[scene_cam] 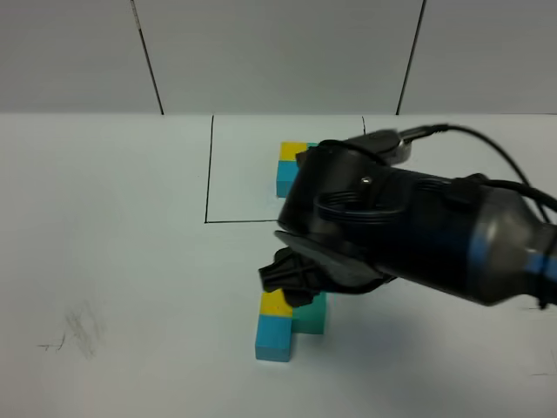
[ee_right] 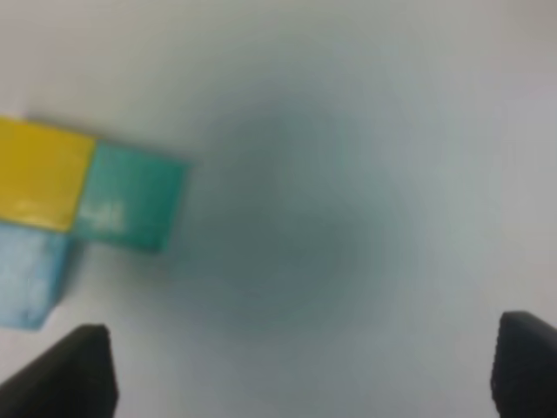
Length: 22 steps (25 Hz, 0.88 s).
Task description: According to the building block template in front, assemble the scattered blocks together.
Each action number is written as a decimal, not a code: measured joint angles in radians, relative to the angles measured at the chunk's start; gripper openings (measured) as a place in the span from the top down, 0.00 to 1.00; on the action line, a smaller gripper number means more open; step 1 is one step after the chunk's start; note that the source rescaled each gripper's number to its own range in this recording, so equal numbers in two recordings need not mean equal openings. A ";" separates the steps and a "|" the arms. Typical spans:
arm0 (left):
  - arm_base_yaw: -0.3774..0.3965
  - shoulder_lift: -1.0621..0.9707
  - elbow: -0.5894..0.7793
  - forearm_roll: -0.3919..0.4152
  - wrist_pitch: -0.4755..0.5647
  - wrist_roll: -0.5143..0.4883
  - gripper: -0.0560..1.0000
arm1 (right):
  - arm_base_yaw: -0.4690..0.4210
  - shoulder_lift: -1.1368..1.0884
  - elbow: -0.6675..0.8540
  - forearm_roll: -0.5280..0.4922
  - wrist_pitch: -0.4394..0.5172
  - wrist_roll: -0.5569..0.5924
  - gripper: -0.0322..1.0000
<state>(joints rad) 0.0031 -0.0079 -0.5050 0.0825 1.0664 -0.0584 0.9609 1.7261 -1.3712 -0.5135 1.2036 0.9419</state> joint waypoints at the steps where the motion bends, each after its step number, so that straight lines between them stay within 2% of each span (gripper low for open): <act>1: 0.000 0.000 0.000 0.000 0.000 0.000 0.80 | 0.000 -0.029 0.017 -0.062 0.001 -0.015 0.18; 2: 0.000 0.000 0.000 0.000 0.000 0.000 0.80 | -0.005 -0.061 0.038 -0.159 0.005 -0.037 0.18; 5: 0.000 0.000 0.000 0.000 0.000 0.000 0.80 | -0.070 -0.145 0.057 -0.355 0.004 -0.123 0.18; 7: 0.000 0.000 0.000 0.000 0.000 0.000 0.80 | -0.146 -0.204 0.057 -0.436 0.003 -0.196 0.18; 10: 0.000 0.000 0.000 0.000 0.000 0.000 0.80 | -0.303 -0.293 0.057 -0.493 0.003 -0.401 0.19; 13: 0.000 0.000 0.000 0.000 0.000 0.000 0.80 | -0.490 -0.382 0.057 -0.451 0.006 -0.625 0.19; 18: 0.000 0.000 0.000 0.000 0.000 0.000 0.80 | -0.823 -0.561 0.058 -0.222 0.012 -1.051 0.19; 20: 0.000 0.000 0.000 0.000 0.000 0.000 0.80 | -0.913 -0.633 0.062 -0.132 0.015 -1.178 0.19; 22: 0.000 0.000 0.000 0.000 0.000 0.000 0.80 | -0.969 -0.740 0.066 -0.037 0.016 -1.243 0.19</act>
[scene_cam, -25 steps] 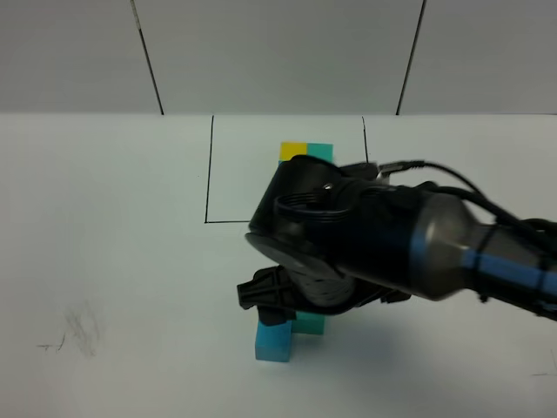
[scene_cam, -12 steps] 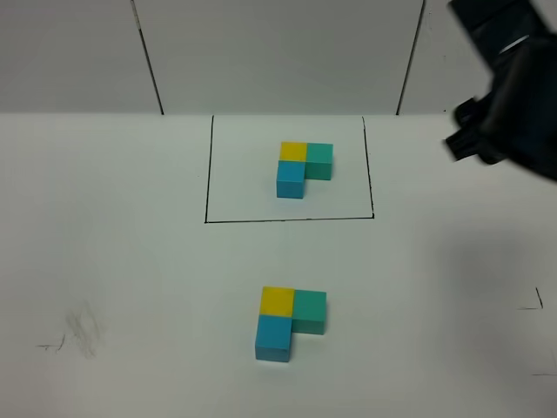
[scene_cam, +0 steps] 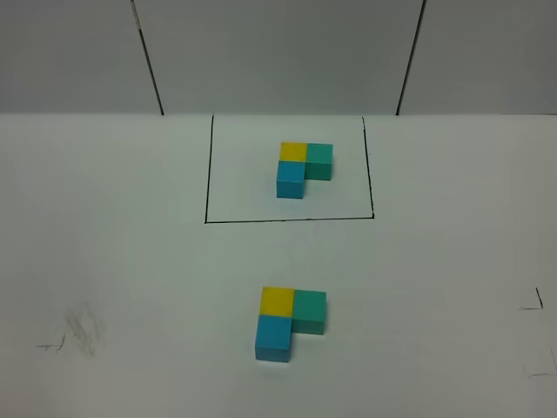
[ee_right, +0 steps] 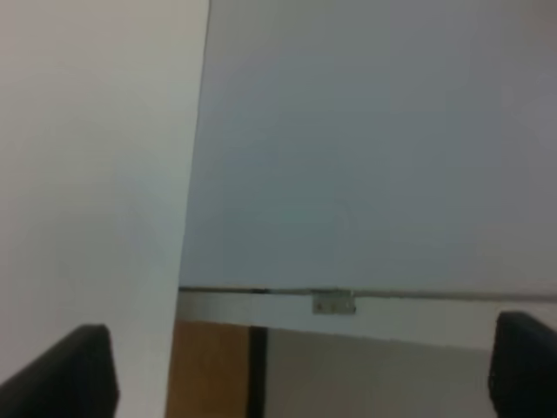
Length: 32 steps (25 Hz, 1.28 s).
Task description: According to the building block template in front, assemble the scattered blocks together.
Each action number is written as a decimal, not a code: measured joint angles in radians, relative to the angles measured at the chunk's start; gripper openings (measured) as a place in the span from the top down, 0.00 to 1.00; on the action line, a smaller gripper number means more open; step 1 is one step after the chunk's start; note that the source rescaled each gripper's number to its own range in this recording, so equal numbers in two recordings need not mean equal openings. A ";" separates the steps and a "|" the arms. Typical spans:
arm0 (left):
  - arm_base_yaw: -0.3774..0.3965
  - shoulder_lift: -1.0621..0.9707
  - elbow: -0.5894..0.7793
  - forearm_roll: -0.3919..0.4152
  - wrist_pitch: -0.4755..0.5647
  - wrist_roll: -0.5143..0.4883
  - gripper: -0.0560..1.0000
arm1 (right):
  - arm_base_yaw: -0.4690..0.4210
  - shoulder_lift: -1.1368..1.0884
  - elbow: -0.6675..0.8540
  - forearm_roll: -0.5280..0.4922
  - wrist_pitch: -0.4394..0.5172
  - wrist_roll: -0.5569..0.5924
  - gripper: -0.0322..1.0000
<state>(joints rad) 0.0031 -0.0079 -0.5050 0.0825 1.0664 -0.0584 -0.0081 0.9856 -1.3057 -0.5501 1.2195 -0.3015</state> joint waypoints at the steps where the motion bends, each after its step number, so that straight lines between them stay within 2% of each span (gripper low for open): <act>1: 0.000 0.000 0.000 0.000 0.000 0.000 0.80 | -0.014 -0.044 0.001 0.039 0.000 -0.012 0.19; 7: 0.000 0.000 0.000 0.000 0.000 0.000 0.80 | -0.027 -0.375 0.047 0.332 0.000 -0.010 0.19; 12: 0.000 0.000 0.000 0.000 0.000 0.000 0.80 | -0.027 -0.612 0.209 0.550 0.001 0.015 0.19; 17: 0.000 0.000 0.000 0.000 0.000 0.000 0.80 | -0.027 -0.833 0.419 0.556 -0.003 0.134 0.20; 24: 0.000 0.000 0.000 0.000 0.000 0.000 0.80 | -0.027 -0.992 0.690 0.487 -0.092 0.230 0.20; 28: 0.000 0.000 0.000 0.000 0.000 0.001 0.80 | -0.018 -0.993 0.783 0.490 -0.110 0.301 0.20; 32: 0.000 0.000 0.000 0.000 0.000 0.002 0.80 | -0.017 -0.993 0.797 0.497 -0.121 0.301 0.20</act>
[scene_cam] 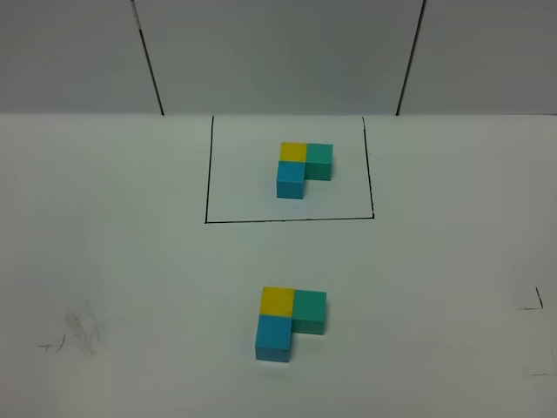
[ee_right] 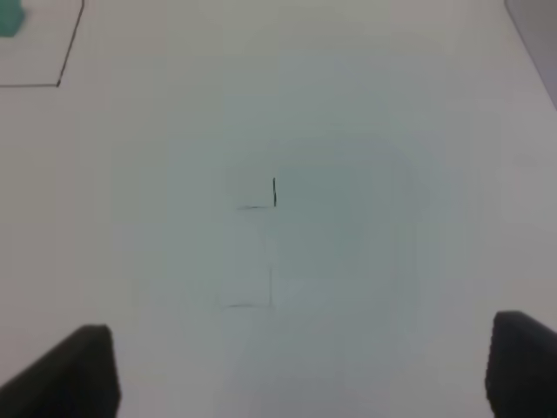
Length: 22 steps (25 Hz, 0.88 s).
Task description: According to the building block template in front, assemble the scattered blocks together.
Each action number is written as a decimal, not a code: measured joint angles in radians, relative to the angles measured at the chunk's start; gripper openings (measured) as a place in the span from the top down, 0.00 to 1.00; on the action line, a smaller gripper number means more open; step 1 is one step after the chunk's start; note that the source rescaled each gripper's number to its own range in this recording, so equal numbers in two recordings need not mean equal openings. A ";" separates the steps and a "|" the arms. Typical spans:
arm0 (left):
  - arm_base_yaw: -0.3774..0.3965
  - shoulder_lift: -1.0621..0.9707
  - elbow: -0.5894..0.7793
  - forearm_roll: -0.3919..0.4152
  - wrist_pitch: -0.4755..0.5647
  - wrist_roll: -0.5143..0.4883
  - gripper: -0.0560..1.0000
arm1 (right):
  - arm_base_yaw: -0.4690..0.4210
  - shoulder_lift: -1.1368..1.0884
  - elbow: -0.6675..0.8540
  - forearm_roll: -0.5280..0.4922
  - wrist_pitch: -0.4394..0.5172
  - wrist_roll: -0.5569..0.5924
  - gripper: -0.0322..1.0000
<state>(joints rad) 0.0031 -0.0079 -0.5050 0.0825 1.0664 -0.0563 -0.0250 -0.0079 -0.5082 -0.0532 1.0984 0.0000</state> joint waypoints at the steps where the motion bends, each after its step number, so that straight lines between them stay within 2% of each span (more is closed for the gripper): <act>1: 0.000 0.000 0.000 0.000 0.000 -0.001 0.80 | 0.000 0.000 0.005 -0.004 -0.007 0.000 0.20; 22: 0.000 0.000 0.000 0.000 0.000 -0.001 0.80 | 0.019 0.000 0.018 0.001 -0.029 -0.010 0.20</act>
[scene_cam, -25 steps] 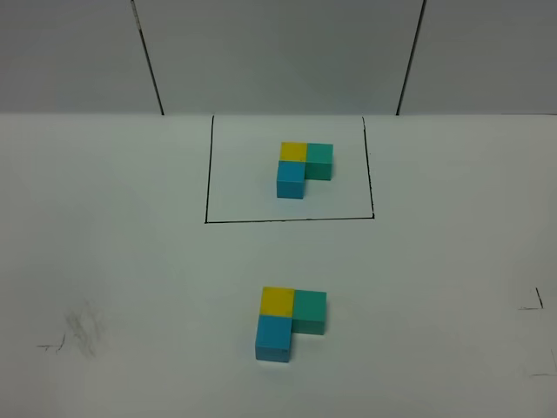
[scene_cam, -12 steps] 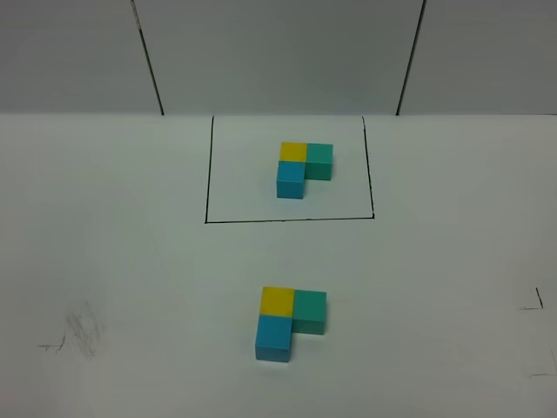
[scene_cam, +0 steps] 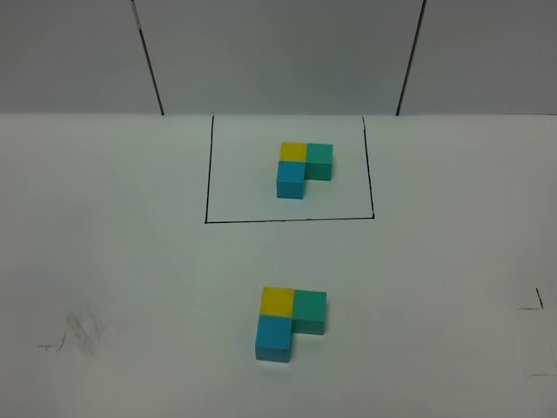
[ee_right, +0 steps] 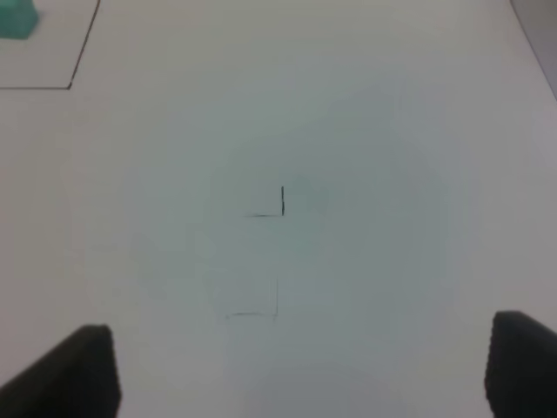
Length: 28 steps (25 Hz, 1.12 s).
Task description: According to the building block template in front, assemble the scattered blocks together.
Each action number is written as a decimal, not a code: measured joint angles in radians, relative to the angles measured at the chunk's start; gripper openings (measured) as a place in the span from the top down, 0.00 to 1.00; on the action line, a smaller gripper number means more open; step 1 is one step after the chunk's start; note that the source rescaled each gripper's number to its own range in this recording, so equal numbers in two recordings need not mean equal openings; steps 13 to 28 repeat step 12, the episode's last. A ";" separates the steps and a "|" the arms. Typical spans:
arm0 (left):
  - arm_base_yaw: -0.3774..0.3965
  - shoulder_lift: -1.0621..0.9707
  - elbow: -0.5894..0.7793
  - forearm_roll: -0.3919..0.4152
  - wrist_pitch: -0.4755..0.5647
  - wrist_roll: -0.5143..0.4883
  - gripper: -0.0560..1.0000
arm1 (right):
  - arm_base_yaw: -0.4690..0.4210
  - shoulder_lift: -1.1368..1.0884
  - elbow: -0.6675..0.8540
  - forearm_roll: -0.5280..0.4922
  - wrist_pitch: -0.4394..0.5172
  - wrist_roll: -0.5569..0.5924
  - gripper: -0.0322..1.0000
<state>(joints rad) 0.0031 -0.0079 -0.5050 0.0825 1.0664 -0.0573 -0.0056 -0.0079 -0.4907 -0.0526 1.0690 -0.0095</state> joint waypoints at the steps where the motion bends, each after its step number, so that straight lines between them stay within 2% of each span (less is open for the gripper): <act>1: 0.000 0.000 0.000 0.000 0.000 0.000 0.80 | 0.002 0.000 0.000 0.000 0.000 0.000 0.20; 28: 0.000 0.000 0.000 0.000 0.000 0.000 0.80 | 0.018 0.000 0.000 0.006 -0.001 0.000 0.21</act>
